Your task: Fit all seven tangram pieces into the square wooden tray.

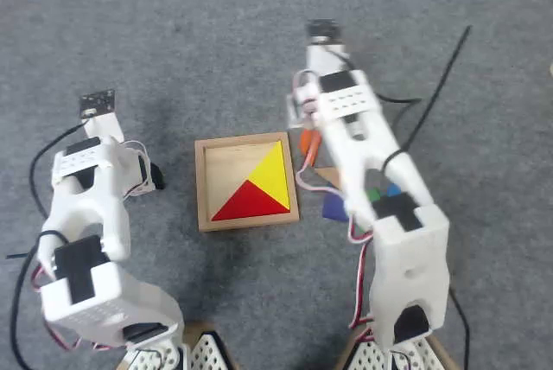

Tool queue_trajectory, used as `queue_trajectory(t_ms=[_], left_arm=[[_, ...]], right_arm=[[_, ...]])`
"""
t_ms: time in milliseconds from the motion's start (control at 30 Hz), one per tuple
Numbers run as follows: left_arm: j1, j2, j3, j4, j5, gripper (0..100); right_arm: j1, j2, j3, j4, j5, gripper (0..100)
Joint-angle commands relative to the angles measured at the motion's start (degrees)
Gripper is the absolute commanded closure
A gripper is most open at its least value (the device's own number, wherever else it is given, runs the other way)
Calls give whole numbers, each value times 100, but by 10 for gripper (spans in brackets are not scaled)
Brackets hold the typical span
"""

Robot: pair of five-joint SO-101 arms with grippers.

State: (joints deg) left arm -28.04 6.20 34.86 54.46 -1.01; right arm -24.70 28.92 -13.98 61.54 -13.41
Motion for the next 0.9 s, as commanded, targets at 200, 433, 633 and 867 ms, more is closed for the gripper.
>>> queue_trajectory(t_ms=[200, 433, 633, 867], left_arm=[[26, -62, -4, -62, -70, 779], [26, -62, -4, -70, -70, 779], [26, -62, -4, -70, -70, 779], [26, -62, -4, -70, -70, 779]], right_arm=[[-171, 356, -141, -127, 53, 884], [374, 585, -123, -66, 35, 884], [954, 620, -114, 57, 62, 884], [1226, 602, -114, 207, 70, 884]])
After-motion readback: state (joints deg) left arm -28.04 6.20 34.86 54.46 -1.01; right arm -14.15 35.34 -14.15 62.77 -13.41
